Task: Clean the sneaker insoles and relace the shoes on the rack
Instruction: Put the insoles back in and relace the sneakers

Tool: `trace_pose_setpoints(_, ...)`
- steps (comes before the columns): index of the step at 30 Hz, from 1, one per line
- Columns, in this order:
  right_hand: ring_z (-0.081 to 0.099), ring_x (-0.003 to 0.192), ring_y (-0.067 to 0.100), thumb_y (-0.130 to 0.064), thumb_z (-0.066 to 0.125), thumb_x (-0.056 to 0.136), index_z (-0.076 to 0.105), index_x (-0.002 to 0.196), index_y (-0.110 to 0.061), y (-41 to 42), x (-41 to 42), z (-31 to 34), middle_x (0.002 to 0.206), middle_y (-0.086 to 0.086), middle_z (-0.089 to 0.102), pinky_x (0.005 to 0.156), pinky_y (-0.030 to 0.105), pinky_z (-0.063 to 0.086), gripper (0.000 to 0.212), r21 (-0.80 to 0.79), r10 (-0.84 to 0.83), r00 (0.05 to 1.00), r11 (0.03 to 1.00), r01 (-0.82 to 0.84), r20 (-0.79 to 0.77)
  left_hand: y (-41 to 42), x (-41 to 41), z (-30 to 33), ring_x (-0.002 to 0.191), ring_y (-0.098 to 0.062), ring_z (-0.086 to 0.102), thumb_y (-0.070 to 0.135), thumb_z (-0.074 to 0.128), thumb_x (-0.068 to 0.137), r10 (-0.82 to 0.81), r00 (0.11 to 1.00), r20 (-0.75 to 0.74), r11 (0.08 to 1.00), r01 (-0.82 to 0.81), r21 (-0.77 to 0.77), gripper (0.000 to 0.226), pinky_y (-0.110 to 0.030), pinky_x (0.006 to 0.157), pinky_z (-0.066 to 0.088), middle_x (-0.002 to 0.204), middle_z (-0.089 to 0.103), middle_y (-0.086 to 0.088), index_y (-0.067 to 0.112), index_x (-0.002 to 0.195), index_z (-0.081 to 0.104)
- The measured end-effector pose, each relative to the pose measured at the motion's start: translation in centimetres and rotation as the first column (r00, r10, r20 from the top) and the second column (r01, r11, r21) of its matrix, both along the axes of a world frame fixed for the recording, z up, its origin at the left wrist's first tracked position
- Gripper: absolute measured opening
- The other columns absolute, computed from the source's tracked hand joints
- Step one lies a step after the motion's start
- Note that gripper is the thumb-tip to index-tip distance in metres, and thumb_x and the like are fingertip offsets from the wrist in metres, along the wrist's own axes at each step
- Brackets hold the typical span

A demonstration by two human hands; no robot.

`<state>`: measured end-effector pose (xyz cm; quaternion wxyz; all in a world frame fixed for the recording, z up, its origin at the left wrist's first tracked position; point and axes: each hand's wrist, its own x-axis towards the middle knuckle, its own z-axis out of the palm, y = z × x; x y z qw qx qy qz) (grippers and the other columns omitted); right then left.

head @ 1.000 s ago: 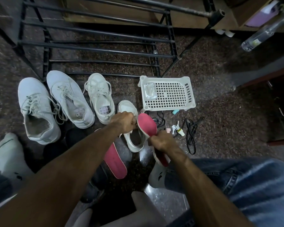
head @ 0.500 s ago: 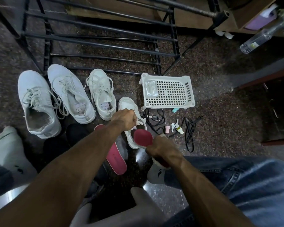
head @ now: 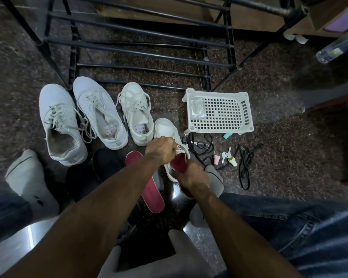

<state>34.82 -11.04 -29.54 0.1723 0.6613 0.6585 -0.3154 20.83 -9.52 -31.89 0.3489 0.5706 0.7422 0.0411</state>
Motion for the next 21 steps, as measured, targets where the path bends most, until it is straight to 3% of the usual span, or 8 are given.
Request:
trace_pose_setpoints(2,0.062,0.101,0.031,-0.067,0.063,0.077,0.052,0.119,-0.011,-0.3,1.2,-0.2,0.111,0.010,0.063,0.082,0.037,0.048,0.071,-0.076,-0.168,0.984,0.984,0.163,-0.060,0.0,-0.1,-0.1,0.097,-0.024,0.066,0.030,0.062,0.090,0.011,1.000,0.018,1.000,-0.011,-0.006,0.017,-0.032,0.077,0.051,0.106,0.072,0.003,0.031,0.101,0.074)
trace_pose_setpoints(7,0.067,0.088,0.031,-0.029,0.074,0.083,0.065,0.078,-0.010,-0.1,3.2,-1.0,0.094,0.015,0.072,0.078,0.039,0.055,0.021,-0.171,-0.525,0.832,0.850,0.499,-0.181,0.0,-0.1,-0.1,0.094,-0.020,0.067,0.029,0.061,0.091,0.007,0.999,0.043,1.000,-0.006,-0.016,0.017,-0.031,0.076,0.052,0.105,0.073,0.006,0.030,0.101,0.075)
trace_pose_setpoints(11,0.069,0.085,0.030,-0.026,0.078,0.078,0.066,0.071,-0.014,0.9,1.9,-2.1,0.085,0.011,0.073,0.082,0.044,0.057,0.018,-0.131,-0.554,0.807,0.833,0.538,-0.207,-0.3,0.0,0.1,0.099,-0.024,0.066,0.026,0.061,0.090,-0.003,0.999,0.032,1.000,0.003,0.001,0.019,-0.035,0.083,0.053,0.110,0.071,0.001,0.028,0.105,0.073)
trace_pose_setpoints(17,0.067,0.094,0.028,-0.026,0.079,0.077,0.073,0.085,-0.016,2.5,-1.4,-2.2,0.099,0.011,0.072,0.088,0.037,0.054,0.014,-0.052,-0.593,0.774,0.800,0.598,-0.224,-0.6,-0.1,-0.4,0.100,-0.026,0.065,0.028,0.061,0.089,0.003,0.999,0.043,1.000,-0.004,0.010,0.021,-0.034,0.083,0.052,0.111,0.071,-0.002,0.028,0.106,0.073)
trace_pose_setpoints(21,0.067,0.090,0.029,-0.029,0.077,0.077,0.075,0.088,-0.016,2.5,-2.9,-2.1,0.097,0.011,0.072,0.081,0.033,0.055,0.017,-0.029,-0.648,0.719,0.747,0.664,-0.251,-0.4,-0.1,-0.2,0.098,-0.029,0.065,0.029,0.060,0.090,0.014,1.000,0.026,1.000,-0.014,0.012,0.017,-0.033,0.074,0.047,0.105,0.071,-0.005,0.026,0.099,0.074)
